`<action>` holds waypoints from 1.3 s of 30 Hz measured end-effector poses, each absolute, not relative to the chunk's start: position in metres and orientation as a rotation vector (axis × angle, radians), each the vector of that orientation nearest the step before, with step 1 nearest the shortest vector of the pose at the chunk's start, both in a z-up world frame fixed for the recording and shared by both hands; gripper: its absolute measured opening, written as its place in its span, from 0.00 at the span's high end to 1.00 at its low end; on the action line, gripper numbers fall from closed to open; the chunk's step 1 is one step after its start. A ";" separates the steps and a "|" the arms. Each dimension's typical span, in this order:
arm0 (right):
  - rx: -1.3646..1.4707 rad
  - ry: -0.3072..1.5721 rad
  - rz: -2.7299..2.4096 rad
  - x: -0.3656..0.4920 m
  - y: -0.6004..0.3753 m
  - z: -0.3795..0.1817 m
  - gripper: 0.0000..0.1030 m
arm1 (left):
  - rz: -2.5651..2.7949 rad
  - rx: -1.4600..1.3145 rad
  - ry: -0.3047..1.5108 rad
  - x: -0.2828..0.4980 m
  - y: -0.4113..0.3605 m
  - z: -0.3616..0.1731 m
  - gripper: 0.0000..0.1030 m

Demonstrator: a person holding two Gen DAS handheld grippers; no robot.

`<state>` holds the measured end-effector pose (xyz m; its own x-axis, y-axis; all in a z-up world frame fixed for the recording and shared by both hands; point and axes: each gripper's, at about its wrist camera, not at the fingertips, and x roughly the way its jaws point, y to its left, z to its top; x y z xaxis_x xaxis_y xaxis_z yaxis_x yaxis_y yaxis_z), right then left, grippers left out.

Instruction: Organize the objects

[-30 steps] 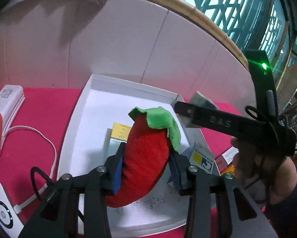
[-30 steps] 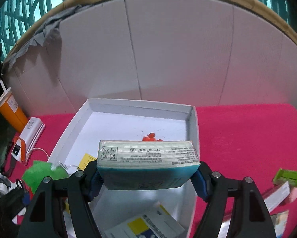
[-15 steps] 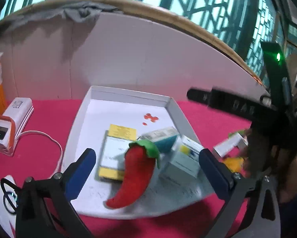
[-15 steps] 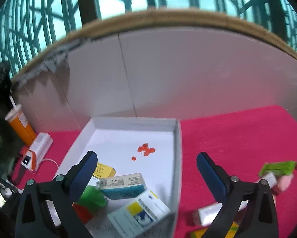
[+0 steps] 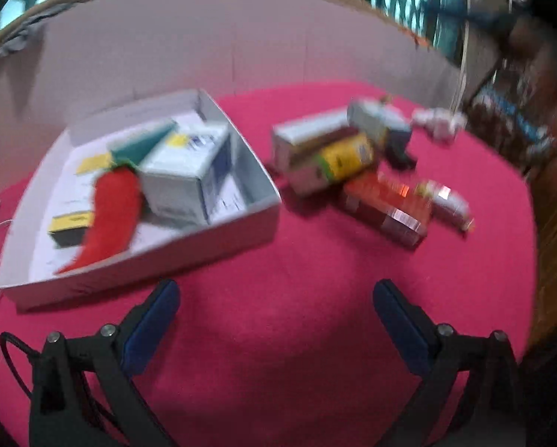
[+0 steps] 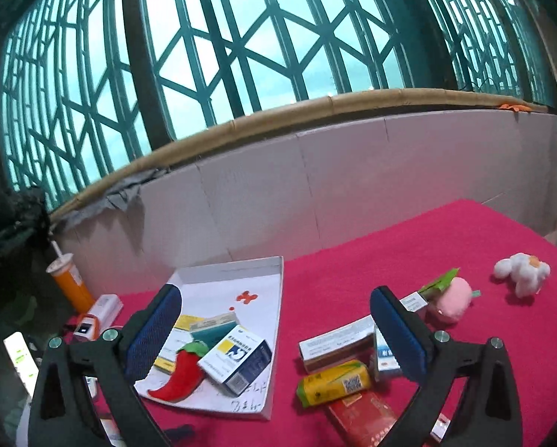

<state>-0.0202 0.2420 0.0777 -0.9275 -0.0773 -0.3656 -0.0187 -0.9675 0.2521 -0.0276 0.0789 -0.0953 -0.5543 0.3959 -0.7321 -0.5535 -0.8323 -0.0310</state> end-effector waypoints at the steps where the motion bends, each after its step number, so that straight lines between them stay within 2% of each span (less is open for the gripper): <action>1: 0.570 -0.410 -3.011 -0.015 0.243 0.081 0.00 | 2.340 -1.101 0.327 -0.032 0.087 -0.104 0.00; 9: 0.508 -0.473 -2.949 0.000 0.241 0.097 0.00 | 2.286 -1.167 0.381 -0.036 0.099 -0.112 0.00; 18: 0.395 -0.448 -3.000 0.018 0.245 0.105 0.00 | 2.286 -1.166 0.382 -0.034 0.103 -0.112 0.00; 39: 0.458 -0.443 -2.967 0.013 0.237 0.096 0.00 | 2.286 -1.167 0.381 -0.035 0.103 -0.112 0.00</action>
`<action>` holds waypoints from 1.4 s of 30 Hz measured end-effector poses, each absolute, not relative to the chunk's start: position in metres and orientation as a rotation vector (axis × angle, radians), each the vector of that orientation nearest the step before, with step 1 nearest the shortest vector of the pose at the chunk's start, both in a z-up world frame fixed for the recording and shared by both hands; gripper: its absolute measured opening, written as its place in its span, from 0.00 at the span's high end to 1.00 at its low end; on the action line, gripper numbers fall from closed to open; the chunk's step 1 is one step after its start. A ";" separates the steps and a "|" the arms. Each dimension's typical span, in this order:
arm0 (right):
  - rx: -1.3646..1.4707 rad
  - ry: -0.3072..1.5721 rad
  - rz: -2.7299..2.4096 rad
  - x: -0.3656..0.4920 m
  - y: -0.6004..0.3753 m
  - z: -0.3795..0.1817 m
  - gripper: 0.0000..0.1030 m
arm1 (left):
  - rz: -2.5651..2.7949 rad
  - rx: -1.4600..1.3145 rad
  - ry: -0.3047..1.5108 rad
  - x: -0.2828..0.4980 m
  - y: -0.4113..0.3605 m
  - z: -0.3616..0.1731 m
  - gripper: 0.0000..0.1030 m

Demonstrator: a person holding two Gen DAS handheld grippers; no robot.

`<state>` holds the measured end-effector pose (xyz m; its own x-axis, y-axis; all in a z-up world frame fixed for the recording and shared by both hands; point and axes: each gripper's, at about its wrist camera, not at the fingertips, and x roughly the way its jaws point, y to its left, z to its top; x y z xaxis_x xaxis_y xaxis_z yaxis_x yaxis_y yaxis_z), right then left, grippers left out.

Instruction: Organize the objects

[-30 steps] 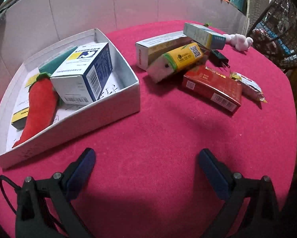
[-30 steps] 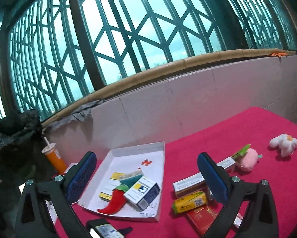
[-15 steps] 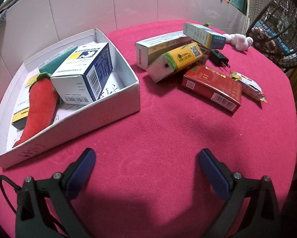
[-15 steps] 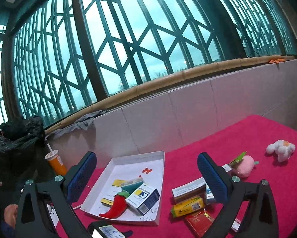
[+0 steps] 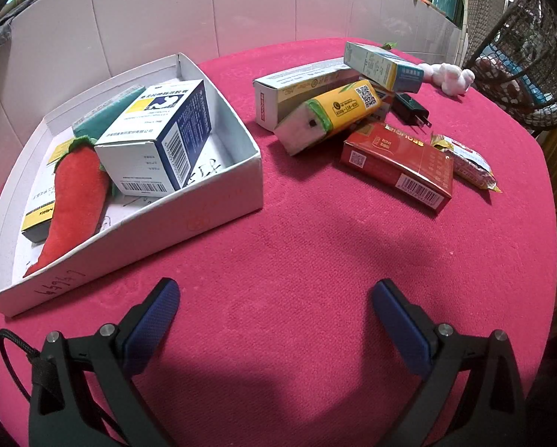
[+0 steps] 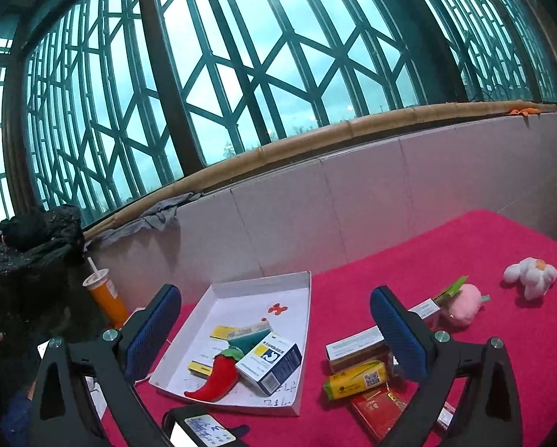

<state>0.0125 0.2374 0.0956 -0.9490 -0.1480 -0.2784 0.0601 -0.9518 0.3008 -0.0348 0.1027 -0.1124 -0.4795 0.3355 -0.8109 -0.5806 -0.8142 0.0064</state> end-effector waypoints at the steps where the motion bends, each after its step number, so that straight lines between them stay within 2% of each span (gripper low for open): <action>1: 0.462 -0.444 -2.965 0.012 0.237 0.095 0.00 | 2.286 -1.167 0.381 -0.035 0.103 -0.112 0.00; 42: 0.516 -0.403 -2.943 0.011 0.227 0.089 0.00 | 2.287 -1.166 0.381 -0.035 0.103 -0.113 0.00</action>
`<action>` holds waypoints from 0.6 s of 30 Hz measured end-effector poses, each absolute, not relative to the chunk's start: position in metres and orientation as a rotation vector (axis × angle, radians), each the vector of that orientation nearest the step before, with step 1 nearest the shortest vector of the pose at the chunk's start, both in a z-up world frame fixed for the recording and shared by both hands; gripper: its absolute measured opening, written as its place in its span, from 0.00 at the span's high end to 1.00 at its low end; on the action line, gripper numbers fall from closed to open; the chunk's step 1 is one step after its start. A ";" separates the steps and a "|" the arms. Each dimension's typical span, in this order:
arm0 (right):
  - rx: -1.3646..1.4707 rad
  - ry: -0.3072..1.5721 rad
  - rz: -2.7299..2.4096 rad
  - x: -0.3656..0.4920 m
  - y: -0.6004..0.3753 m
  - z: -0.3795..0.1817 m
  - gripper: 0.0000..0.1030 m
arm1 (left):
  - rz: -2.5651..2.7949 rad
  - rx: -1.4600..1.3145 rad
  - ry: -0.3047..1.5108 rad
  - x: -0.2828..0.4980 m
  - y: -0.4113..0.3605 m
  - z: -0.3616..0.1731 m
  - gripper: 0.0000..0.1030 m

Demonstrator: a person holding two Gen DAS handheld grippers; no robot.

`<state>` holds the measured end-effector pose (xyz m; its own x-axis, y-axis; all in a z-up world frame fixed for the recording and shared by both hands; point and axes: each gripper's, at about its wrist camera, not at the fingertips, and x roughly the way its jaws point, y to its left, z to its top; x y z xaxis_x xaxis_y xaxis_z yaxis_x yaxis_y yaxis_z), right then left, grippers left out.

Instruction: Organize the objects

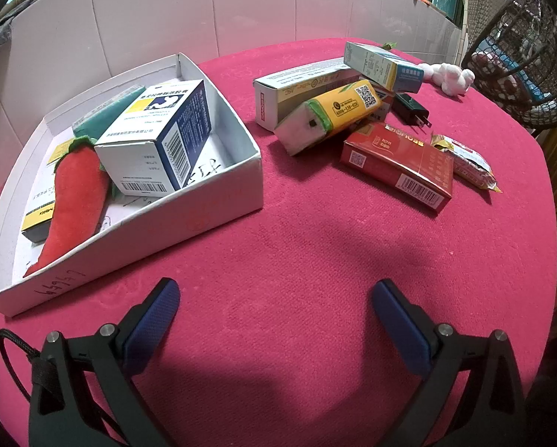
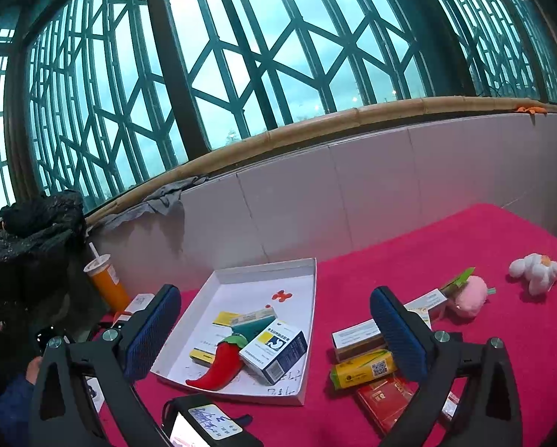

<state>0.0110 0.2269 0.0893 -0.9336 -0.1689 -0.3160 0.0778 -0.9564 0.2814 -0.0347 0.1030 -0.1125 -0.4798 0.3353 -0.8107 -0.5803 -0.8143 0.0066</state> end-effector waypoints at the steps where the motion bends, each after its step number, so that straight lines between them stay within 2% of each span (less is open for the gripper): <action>1: 0.516 -0.404 -2.942 0.011 0.227 0.089 0.00 | 2.287 -1.166 0.381 -0.035 0.103 -0.112 0.00; 18: 0.525 -0.430 -2.930 0.012 0.232 0.085 0.00 | 2.287 -1.166 0.381 -0.035 0.103 -0.112 0.00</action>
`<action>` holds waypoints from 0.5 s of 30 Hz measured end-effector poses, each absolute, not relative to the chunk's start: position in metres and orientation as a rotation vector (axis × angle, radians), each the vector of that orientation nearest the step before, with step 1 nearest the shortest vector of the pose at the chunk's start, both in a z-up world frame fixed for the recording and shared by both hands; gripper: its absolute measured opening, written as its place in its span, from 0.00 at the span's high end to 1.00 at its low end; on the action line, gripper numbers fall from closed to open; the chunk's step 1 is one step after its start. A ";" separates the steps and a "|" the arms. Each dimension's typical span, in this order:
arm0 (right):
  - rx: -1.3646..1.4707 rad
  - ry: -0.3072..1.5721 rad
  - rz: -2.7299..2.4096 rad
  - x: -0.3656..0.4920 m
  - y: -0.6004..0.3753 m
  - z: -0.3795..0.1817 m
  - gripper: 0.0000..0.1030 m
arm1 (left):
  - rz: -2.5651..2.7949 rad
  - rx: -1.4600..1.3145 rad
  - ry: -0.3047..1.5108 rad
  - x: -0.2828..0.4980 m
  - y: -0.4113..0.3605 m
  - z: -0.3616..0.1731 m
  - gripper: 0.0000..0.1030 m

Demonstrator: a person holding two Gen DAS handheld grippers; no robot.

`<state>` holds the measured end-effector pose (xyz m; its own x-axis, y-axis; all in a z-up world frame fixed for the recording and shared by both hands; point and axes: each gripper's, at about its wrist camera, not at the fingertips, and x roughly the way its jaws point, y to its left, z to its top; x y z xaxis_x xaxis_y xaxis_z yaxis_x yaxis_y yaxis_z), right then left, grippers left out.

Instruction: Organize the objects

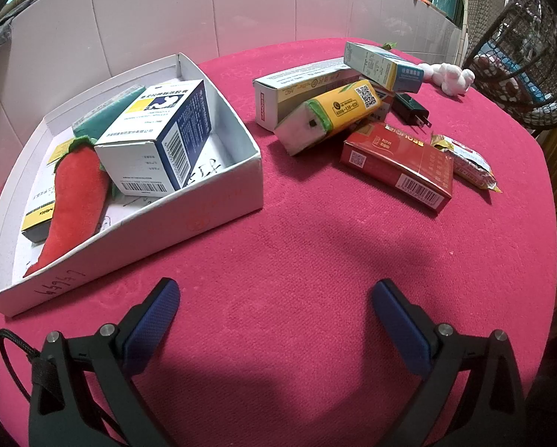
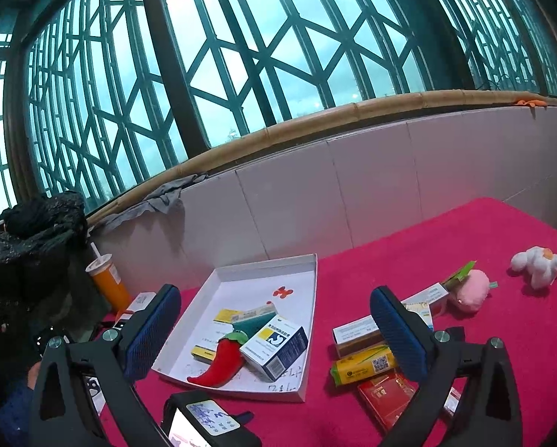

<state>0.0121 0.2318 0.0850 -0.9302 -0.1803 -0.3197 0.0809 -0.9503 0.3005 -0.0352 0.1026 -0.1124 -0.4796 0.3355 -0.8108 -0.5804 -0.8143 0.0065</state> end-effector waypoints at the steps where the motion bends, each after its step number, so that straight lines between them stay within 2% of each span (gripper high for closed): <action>1: 0.522 -0.430 -2.929 0.013 0.232 0.085 0.00 | 2.286 -1.166 0.381 -0.035 0.103 -0.112 0.00; 15: 0.533 -0.404 -2.970 0.010 0.246 0.078 0.00 | 2.286 -1.167 0.381 -0.036 0.103 -0.112 0.00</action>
<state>0.0095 0.2463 0.0783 -0.9341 -0.1414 -0.3277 0.0486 -0.9600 0.2756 -0.0358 0.1029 -0.1124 -0.4795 0.3356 -0.8109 -0.5806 -0.8142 0.0063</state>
